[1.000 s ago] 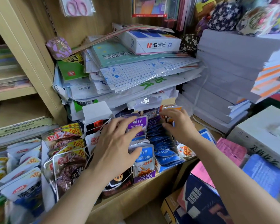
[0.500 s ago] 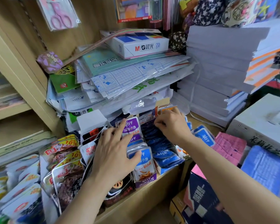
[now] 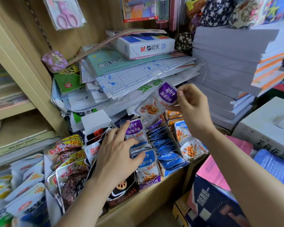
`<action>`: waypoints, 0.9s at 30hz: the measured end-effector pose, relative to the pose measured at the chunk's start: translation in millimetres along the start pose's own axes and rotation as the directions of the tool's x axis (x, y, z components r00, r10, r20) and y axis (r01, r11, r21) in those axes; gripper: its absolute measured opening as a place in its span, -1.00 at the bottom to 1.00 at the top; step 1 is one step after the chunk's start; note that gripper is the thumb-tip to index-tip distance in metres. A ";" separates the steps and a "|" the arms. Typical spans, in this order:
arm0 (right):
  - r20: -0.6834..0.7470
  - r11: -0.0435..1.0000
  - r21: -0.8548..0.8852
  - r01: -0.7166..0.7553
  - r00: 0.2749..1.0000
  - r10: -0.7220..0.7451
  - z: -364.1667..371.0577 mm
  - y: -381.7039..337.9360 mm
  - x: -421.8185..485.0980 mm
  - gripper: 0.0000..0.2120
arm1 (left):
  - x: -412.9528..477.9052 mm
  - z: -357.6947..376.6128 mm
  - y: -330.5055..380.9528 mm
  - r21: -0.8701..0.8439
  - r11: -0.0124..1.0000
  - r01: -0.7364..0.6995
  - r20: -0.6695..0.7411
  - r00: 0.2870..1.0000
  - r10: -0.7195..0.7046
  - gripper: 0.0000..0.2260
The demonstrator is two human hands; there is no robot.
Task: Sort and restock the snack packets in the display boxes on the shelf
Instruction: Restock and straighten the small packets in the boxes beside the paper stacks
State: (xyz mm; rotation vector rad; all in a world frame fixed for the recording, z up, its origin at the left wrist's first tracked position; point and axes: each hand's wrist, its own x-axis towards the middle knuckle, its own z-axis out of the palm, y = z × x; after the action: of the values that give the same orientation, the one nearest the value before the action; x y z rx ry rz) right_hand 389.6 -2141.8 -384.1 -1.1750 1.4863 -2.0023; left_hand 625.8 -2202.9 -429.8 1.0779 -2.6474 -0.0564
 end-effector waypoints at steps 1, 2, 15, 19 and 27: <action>0.042 1.000 0.008 -0.012 0.999 0.011 3.9 0.0 -2.8 -0.91 | -0.6 -0.6 0.0 -0.014 1.000 -0.009 -0.015 1.000 0.009 -0.55; 0.082 1.000 -0.005 -0.019 0.996 0.019 8.0 2.5 -5.7 -0.90 | -1.3 -1.5 0.2 -0.041 0.999 -0.012 -0.036 0.999 0.010 -0.56; 0.242 0.787 -0.588 0.189 0.969 -0.052 22.8 50.5 -12.7 -0.73 | 18.2 -9.1 -6.1 -0.278 0.956 -0.092 -0.374 0.927 -0.019 -0.79; 0.319 0.511 -0.808 0.294 0.947 -0.042 9.1 74.6 -6.9 -0.75 | 25.0 -6.8 -14.1 -0.165 0.986 -0.013 -0.330 0.943 -0.043 -0.89; 0.164 0.626 -0.763 0.160 0.985 -0.051 14.6 75.9 4.2 -0.87 | 5.0 -12.9 0.8 -0.204 0.974 -0.102 -0.218 0.974 0.056 -0.71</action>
State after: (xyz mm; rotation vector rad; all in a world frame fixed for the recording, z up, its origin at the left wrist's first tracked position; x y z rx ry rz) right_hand 386.0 -2181.4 -450.6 -1.6954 2.3636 -1.2672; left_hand 625.4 -2205.0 -416.0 0.8562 -2.4258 -0.1957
